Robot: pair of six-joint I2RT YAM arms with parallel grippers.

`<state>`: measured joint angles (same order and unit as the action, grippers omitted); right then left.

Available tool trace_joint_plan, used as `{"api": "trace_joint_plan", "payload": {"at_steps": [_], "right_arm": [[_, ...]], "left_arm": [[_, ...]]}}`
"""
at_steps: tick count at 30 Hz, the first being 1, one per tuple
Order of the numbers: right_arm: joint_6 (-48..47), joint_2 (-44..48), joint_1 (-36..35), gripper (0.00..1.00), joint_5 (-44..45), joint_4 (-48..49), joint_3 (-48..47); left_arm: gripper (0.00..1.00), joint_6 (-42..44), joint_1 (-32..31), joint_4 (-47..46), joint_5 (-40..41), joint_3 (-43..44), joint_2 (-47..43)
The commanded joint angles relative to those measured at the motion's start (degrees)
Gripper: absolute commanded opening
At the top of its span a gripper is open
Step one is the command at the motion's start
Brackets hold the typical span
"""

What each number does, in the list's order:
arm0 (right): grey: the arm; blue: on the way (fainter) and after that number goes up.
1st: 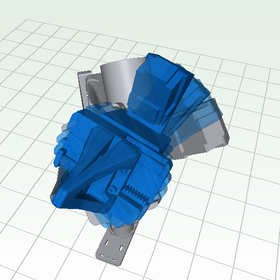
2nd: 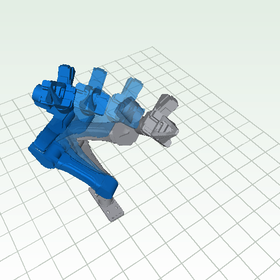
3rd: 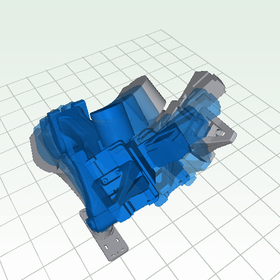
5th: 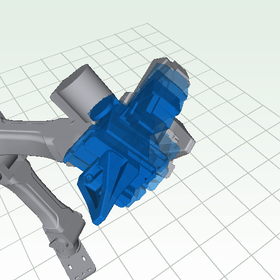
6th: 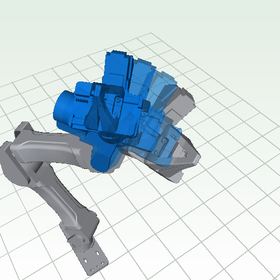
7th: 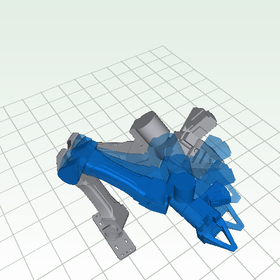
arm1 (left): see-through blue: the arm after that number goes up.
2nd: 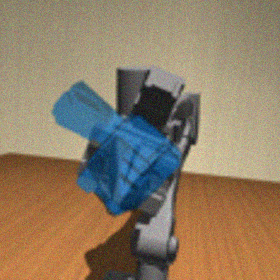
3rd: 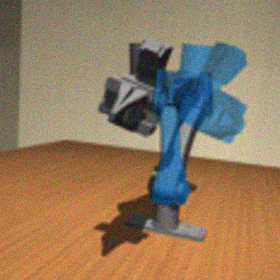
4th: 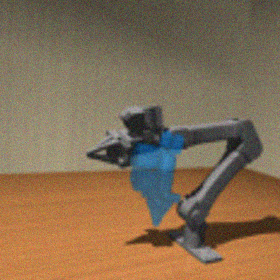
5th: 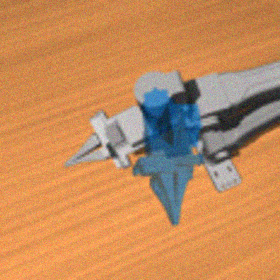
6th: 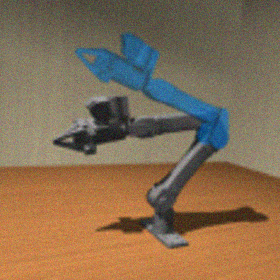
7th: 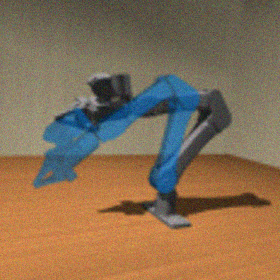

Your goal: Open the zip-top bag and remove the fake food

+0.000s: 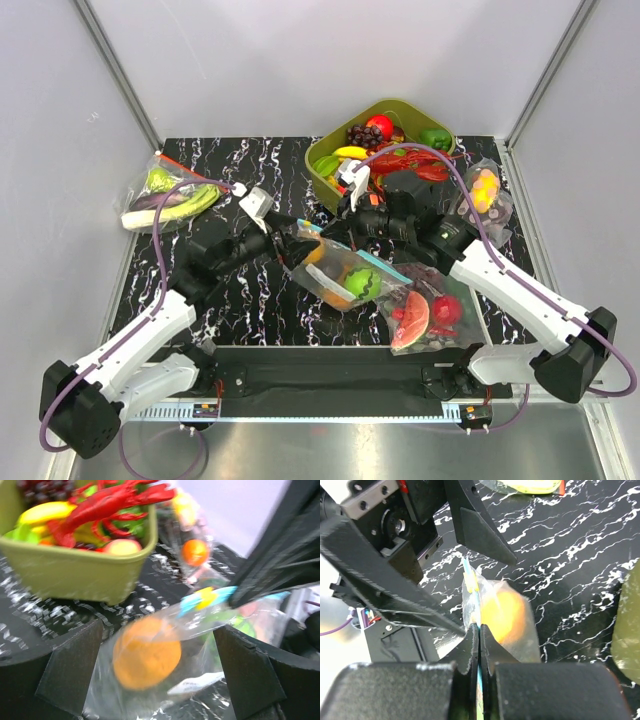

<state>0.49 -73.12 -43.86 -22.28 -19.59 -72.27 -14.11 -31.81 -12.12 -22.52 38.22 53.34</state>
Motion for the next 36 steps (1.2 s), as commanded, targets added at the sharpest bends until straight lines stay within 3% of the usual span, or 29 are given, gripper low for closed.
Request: {"api": "trace_joint_plan", "payload": {"at_steps": [1,5,8,9,12,18,20,22,23,25,26,27,31,32,35,36], "right_arm": [[2.1,2.2,0.7,0.00,-2.7,2.7,0.5],[2.8,2.3,1.2,0.00,-4.5,3.7,1.1],[3.5,1.9,1.6,0.00,-6.1,4.6,1.3],[3.8,2.0,1.8,0.00,-6.3,4.8,1.3],[4.3,2.2,2.5,0.00,-6.4,5.4,1.6],[5.1,2.4,4.1,0.01,-9.0,6.8,1.6],[5.5,2.2,4.3,0.01,-9.4,7.0,1.6],[5.6,2.3,4.5,0.01,-9.8,7.0,1.7],[5.7,2.2,4.6,0.01,-9.9,7.1,1.7],[5.5,2.1,4.6,0.02,-10.6,7.2,1.8],[5.3,2.0,4.5,0.04,-11.1,7.1,1.8],[5.1,2.0,4.5,0.04,-11.5,7.2,1.7],[4.0,1.4,4.5,0.29,-14.4,7.2,0.1],[3.6,1.2,4.5,0.47,-15.2,7.3,-0.2],[2.5,-0.5,4.6,0.63,-17.8,6.0,-2.4],[2.1,-1.8,4.5,0.63,-19.3,5.4,-3.0]], "left_arm": [[0.99,-1.4,0.3,-7.4,-8.7,1.6,-1.0],[0.97,-2.2,0.3,-8.4,-12.3,1.2,-0.5],[0.80,-4.0,0.2,-11.5,-14.8,0.3,0.4],[0.69,-4.4,0.2,-12.6,-16.5,0.3,1.1],[0.55,-4.9,0.2,-11.4,-19.7,1.0,2.5],[0.59,-4.2,0.2,-9.3,-20.5,0.8,2.9],[0.54,-4.0,0.2,-9.3,-20.5,0.7,3.4],[0.43,-3.8,0.3,-9.2,-21.2,0.9,3.8],[0.26,-3.6,0.3,-9.2,-21.5,1.0,4.2],[0.13,-3.5,0.3,-9.2,-21.7,1.2,4.4],[0.01,-3.4,0.2,-8.9,-21.7,1.4,4.5],[0.00,-3.3,0.2,-8.7,-21.6,1.3,4.5],[0.00,-2.4,0.1,-7.5,-21.2,1.5,4.1],[0.00,-2.3,0.1,-7.3,-21.2,1.4,4.1],[0.00,-2.0,0.0,-6.6,-21.2,2.2,4.2],[0.00,-1.9,0.1,-6.3,-21.6,2.4,4.3]]}}
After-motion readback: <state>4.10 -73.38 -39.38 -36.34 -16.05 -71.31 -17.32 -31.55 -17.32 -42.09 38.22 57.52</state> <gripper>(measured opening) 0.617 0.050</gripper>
